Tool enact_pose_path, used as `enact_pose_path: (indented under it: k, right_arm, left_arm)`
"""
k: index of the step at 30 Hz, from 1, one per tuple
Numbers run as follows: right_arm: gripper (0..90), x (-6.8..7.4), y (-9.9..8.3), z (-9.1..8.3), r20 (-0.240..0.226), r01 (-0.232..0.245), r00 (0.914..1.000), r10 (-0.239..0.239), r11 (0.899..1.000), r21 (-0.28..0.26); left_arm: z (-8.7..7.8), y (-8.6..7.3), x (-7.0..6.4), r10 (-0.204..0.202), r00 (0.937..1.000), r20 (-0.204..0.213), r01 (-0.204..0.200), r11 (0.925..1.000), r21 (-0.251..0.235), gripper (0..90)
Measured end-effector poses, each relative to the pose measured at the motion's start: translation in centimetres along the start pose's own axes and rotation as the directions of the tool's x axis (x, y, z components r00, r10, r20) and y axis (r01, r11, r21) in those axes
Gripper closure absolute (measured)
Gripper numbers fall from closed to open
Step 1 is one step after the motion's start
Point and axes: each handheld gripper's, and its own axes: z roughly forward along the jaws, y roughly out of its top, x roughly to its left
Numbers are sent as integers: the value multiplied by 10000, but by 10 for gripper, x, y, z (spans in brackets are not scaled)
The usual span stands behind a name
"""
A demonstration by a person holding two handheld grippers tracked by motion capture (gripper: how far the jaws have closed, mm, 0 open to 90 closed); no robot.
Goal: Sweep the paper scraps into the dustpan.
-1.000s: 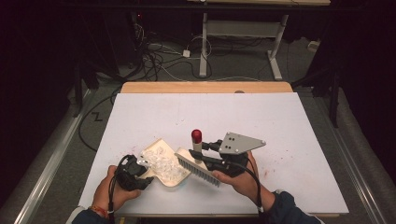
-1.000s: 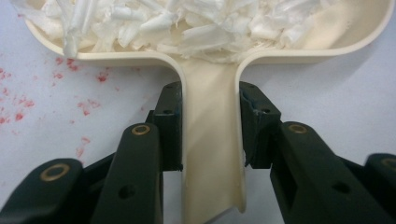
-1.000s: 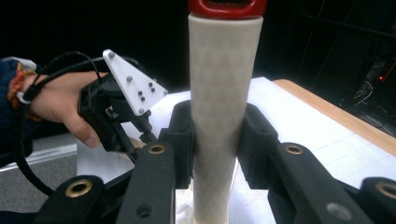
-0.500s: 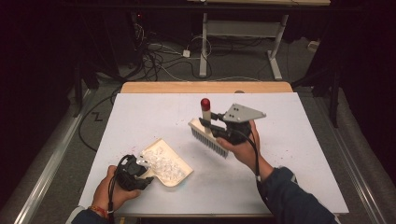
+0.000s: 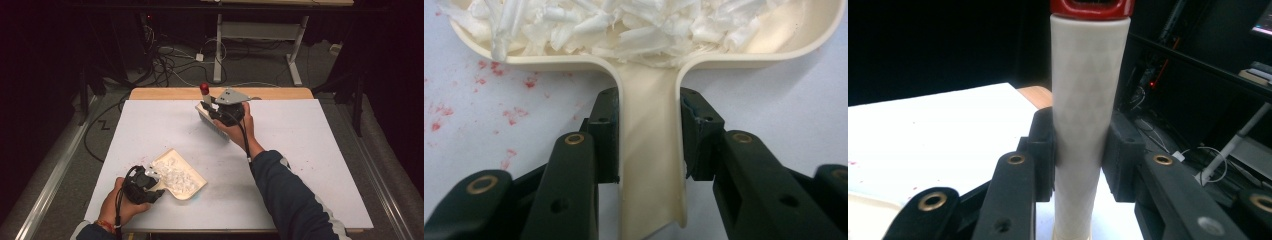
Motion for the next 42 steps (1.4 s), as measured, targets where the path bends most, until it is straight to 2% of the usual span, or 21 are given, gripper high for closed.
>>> enact_pose_path:
  k: [2, 4, 6, 8, 13, 17, 19, 20, 21, 23, 24, 25, 27, 28, 30, 31, 33, 35, 37, 41, 42]
  right_arm:
    - [705, 3, -2, 7, 41, 208, 9998, -209, 9998, 45]
    - [705, 8, -3, 11, -35, 286, 9996, -286, 9995, -130]
    - [704, 15, -4, 14, -603, 372, 9974, -383, 9991, -190]
    - [703, 21, -5, 14, -853, 559, 9947, -579, 9981, -261]
    - [701, 33, -4, 10, -1882, 552, 9800, -640, 9971, -515]
    - [695, 43, -5, 5, -2595, 756, 9618, -875, 9956, -553]
    - [694, 46, -5, 0, -3033, 744, 9483, -931, 9946, -726]
    - [692, 48, -5, -4, -3372, 702, 9370, -914, 9948, -744]
    - [692, 50, -5, -6, -3616, 807, 9270, -996, 9945, -668]
    - [691, 54, -4, -13, -3871, 1040, 9137, -1240, 9919, -723]
    - [692, 55, -4, -17, -4219, 1001, 8983, -1230, 9921, -762]
    - [691, 57, -4, -22, -4387, 1005, 8899, -1253, 9918, -793]
    - [693, 61, -4, -30, -4813, 1110, 8648, -1431, 9893, -946]
    - [695, 63, -4, -35, -5041, 1013, 8526, -1375, 9900, -986]
    - [694, 69, -4, -45, -5276, 1161, 8355, -1536, 9878, -1038]
    - [695, 72, -5, -50, -5282, 1224, 8338, -1605, 9867, -1066]
    - [698, 76, -5, -59, -5422, 1171, 8246, -1616, 9863, -1159]
    - [703, 79, -5, -67, -5447, 1090, 8232, -1600, 9862, -1250]
    - [704, 81, -4, -73, -5546, 813, 8198, -1428, 9876, -1341]
    - [704, 83, 0, -82, -5393, 770, 8302, -1415, 9871, -1404]
    - [704, 83, 2, -85, -5326, 691, 8354, -1358, 9872, -1434]
  left_arm:
    - [0, 0, 0, -4, 10000, 40, 4, 10000, -15, 633]
    - [0, -1, 1, -7, 10000, 69, 7, 10000, -38, 633]
    - [0, -1, 1, -19, 10000, 75, 19, 10000, -47, 633]
    - [0, -2, 1, -25, 10000, 75, 25, 10000, -54, 633]
    - [-1, -3, 2, -36, 9999, 109, 37, 10000, -47, 633]
    - [-1, -4, 5, -36, 10000, 82, 36, 10000, -30, 633]
    - [-2, -4, 6, -125, 9999, 86, 126, 9999, -18, 633]
    - [-2, -5, 6, -169, 9998, 65, 169, 9999, -22, 633]
    - [-2, -5, 7, -186, 9998, 51, 186, 9998, -13, 633]
    - [-3, -6, 9, -248, 9997, 26, 248, 9997, -29, 633]
    - [-3, -6, 9, -222, 9998, 3, 222, 9998, -23, 633]
    - [-4, -6, 10, -243, 9997, 13, 243, 9997, -8, 633]
    - [-3, -6, 11, -296, 9996, 29, 296, 9996, -22, 633]
    - [-4, -6, 11, -308, 9995, 35, 308, 9995, -14, 633]
    - [-3, -6, 11, -303, 9995, 3, 303, 9995, 9, 633]
    - [-3, -6, 11, -295, 9996, -5, 296, 9996, 36, 633]
    - [-3, -5, 10, -305, 9995, -21, 305, 9995, 70, 633]
    - [-3, -5, 9, -294, 9995, -71, 294, 9995, 78, 633]
    - [-4, -4, 9, -244, 9996, -107, 244, 9997, 60, 633]
    - [-5, -3, 7, -188, 9998, -118, 189, 9998, 59, 633]
    - [-4, -3, 7, -195, 9998, -93, 196, 9998, 42, 633]
